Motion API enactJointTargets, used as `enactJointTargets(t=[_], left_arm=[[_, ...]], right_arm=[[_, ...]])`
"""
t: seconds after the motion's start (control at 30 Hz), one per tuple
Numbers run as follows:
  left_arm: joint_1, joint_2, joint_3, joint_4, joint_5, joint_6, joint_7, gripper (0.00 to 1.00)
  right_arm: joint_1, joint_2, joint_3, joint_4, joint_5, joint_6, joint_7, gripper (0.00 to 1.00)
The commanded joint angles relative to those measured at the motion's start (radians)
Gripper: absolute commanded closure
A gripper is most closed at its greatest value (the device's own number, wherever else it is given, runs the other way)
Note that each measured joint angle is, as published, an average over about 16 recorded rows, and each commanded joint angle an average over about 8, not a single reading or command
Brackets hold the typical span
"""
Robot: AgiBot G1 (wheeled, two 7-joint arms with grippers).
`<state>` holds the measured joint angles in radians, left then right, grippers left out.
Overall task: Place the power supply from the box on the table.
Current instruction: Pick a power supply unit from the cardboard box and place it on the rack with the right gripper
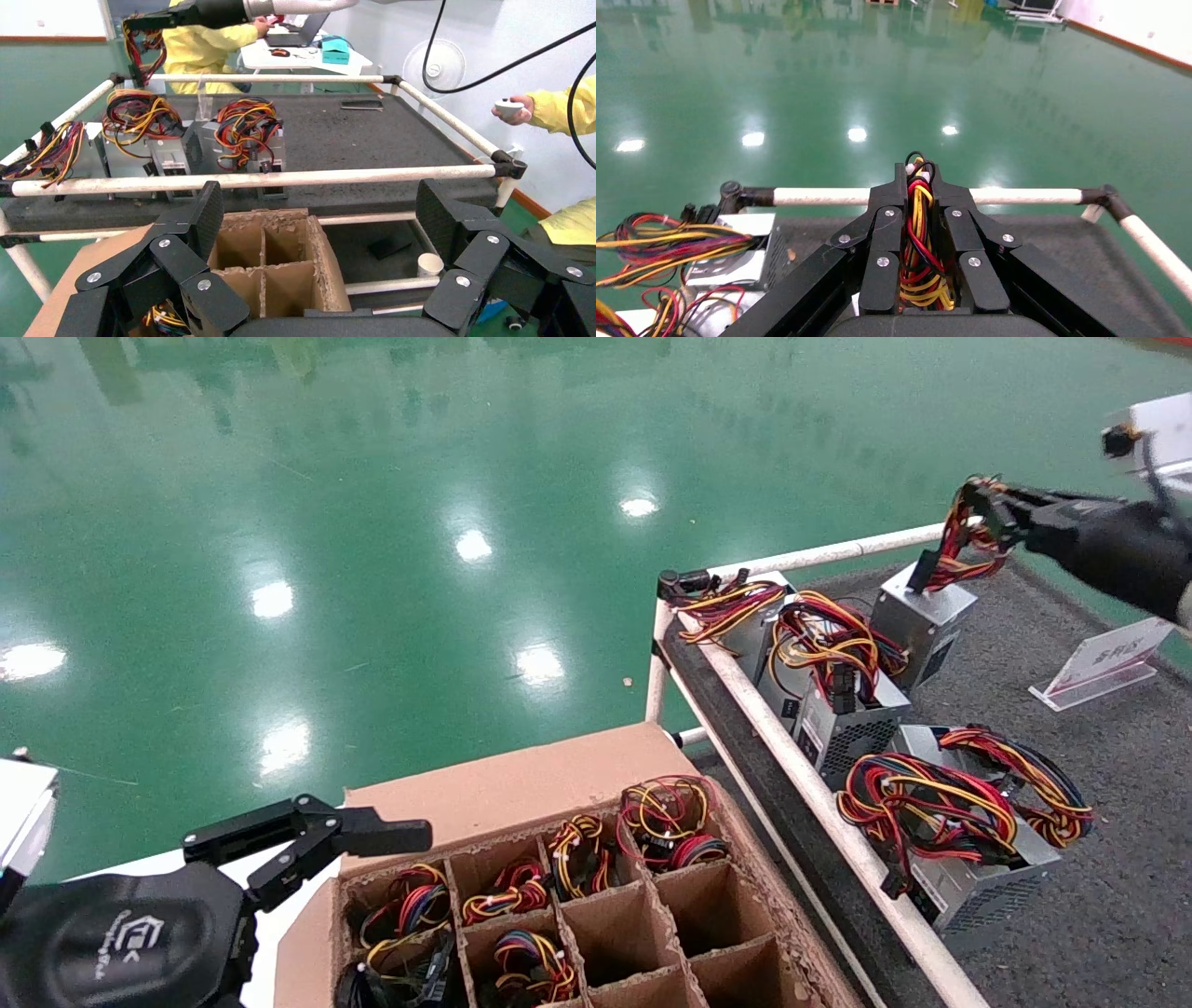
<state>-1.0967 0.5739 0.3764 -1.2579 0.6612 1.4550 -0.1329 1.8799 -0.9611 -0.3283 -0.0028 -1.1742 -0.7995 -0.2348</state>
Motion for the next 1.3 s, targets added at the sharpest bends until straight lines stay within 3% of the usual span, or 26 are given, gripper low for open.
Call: enactJointTargets(t=[0.03, 0.8, 1.3], left_arm=[[0.0, 0.0, 0.0, 0.0, 0.0, 0.0, 0.0, 0.0], [0.0, 0.0, 0.0, 0.0, 0.0, 0.0, 0.0, 0.0], [0.0, 0.0, 0.0, 0.0, 0.0, 0.0, 0.0, 0.0]], right_arm=[[-0.008, -0.01, 0.0, 0.0, 0.0, 0.008, -0.005, 1.0], [-0.028, -0.121, 0.0, 0.007, -0.001, 0.046, -0.017, 1.0], [-0.034, -0.135, -0.003, -0.013, -0.004, 0.083, -0.001, 1.0]])
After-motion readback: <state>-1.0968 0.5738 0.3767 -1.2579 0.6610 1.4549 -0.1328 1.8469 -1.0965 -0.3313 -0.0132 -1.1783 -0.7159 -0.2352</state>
